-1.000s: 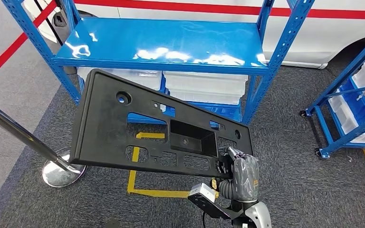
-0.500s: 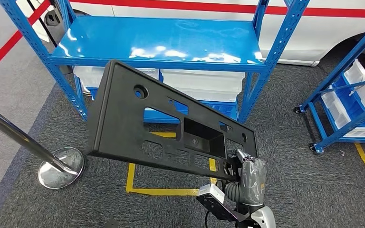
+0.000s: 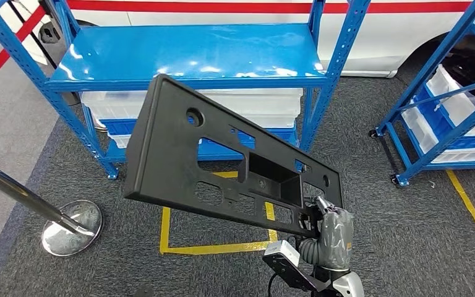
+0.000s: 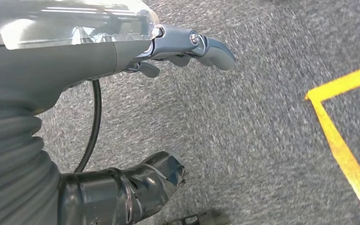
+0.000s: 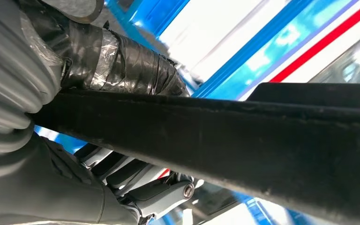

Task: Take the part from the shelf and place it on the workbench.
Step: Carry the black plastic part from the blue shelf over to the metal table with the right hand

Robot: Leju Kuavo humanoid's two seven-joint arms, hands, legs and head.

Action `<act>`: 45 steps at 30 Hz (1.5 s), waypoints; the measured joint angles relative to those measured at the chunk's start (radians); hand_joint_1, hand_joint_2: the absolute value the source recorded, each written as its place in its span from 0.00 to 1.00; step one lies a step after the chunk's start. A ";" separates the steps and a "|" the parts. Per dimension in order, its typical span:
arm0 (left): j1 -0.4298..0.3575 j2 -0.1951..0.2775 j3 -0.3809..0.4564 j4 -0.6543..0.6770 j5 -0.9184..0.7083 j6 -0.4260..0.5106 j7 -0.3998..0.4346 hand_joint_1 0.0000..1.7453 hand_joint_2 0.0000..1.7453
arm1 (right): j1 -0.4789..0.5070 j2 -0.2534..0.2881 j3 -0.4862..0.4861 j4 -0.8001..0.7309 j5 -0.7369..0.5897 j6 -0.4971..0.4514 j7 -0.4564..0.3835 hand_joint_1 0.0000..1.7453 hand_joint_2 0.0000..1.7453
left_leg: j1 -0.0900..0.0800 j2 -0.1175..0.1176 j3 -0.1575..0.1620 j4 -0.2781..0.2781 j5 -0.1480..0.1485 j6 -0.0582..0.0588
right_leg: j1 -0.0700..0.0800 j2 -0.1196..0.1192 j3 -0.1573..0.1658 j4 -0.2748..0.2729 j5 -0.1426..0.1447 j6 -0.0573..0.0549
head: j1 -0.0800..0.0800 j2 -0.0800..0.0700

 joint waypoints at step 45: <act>0.008 0.002 0.023 0.000 0.025 -0.008 -0.004 0.00 1.00 | 0.167 0.137 -0.162 -0.127 -0.112 -0.067 -0.241 1.00 1.00 | 0.005 -0.090 0.031 -0.003 -0.034 -0.010 | -0.009 0.129 -0.049 0.015 0.034 -0.018 | 0.000 0.000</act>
